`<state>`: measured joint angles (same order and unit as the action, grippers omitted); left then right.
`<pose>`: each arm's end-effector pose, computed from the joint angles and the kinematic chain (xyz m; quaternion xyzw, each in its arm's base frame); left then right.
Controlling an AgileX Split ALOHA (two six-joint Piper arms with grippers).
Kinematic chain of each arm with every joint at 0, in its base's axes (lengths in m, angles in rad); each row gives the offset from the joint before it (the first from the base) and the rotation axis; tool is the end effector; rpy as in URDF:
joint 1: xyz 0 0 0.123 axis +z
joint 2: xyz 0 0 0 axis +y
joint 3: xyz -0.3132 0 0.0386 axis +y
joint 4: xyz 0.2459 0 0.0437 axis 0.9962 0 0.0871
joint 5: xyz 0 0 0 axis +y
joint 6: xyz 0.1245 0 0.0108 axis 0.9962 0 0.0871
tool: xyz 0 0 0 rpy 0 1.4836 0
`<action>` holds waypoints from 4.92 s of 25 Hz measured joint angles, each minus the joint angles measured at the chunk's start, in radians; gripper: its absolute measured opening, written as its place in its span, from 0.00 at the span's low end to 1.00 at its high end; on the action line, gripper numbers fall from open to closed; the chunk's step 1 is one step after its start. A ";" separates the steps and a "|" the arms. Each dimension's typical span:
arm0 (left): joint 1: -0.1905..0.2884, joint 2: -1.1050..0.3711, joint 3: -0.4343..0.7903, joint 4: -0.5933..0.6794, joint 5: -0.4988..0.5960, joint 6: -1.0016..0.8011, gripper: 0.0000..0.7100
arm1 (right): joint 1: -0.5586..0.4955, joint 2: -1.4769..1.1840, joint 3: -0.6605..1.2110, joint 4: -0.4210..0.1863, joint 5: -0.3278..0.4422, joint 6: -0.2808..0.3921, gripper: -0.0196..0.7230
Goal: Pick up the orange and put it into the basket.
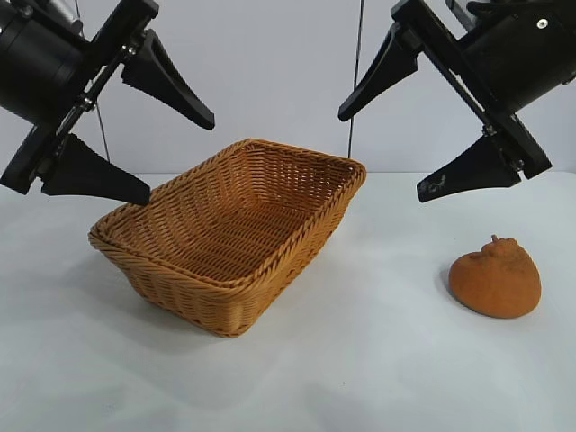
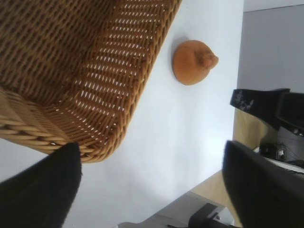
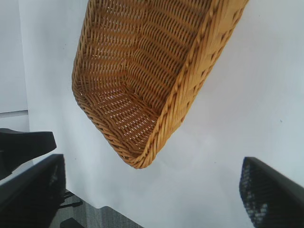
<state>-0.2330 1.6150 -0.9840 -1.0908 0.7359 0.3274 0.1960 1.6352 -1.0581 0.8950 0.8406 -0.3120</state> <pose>0.3096 -0.1500 0.2433 -0.0832 0.9041 -0.3940 0.1427 0.3141 0.1365 0.2449 0.0150 0.9286 0.3478 0.1284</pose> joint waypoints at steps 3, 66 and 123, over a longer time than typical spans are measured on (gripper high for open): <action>0.000 0.000 0.000 0.000 0.000 0.000 0.82 | 0.000 0.000 0.000 0.000 0.000 0.000 0.95; -0.337 0.204 -0.007 0.989 -0.364 -1.686 0.82 | 0.000 0.000 0.000 -0.003 -0.003 0.007 0.95; -0.019 0.398 -0.460 0.727 0.214 -0.472 0.13 | 0.000 0.000 0.000 -0.014 0.023 0.008 0.95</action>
<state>-0.2524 2.0127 -1.4439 -0.3635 0.9499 -0.1445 0.1960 1.6352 -1.0581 0.8809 0.8639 -0.3040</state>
